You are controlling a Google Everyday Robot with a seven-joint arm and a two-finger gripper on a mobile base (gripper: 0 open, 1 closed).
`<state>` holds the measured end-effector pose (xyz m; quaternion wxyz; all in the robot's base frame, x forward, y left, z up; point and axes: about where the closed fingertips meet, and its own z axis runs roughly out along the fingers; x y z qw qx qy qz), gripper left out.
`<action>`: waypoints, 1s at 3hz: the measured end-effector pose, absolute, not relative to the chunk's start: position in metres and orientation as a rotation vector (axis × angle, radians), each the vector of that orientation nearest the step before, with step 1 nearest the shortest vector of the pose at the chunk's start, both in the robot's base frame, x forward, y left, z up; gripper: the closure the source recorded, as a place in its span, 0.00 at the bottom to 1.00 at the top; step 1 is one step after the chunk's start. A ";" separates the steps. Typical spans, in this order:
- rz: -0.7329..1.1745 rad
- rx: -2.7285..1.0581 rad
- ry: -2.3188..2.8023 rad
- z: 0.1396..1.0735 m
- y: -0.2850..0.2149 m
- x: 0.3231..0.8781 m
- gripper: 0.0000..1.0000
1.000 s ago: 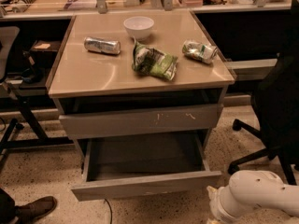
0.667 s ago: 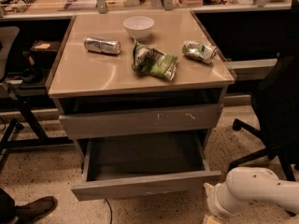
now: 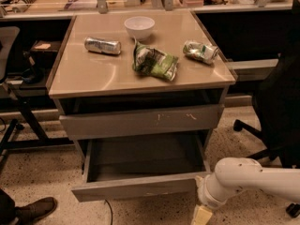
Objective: Open middle drawer
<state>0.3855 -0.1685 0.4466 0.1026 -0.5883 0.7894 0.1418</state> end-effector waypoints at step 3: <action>0.352 -1.788 2.283 0.460 -0.158 0.416 0.00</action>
Offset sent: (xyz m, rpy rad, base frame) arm 0.0104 -0.0047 0.0237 -0.0439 -0.0421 0.0315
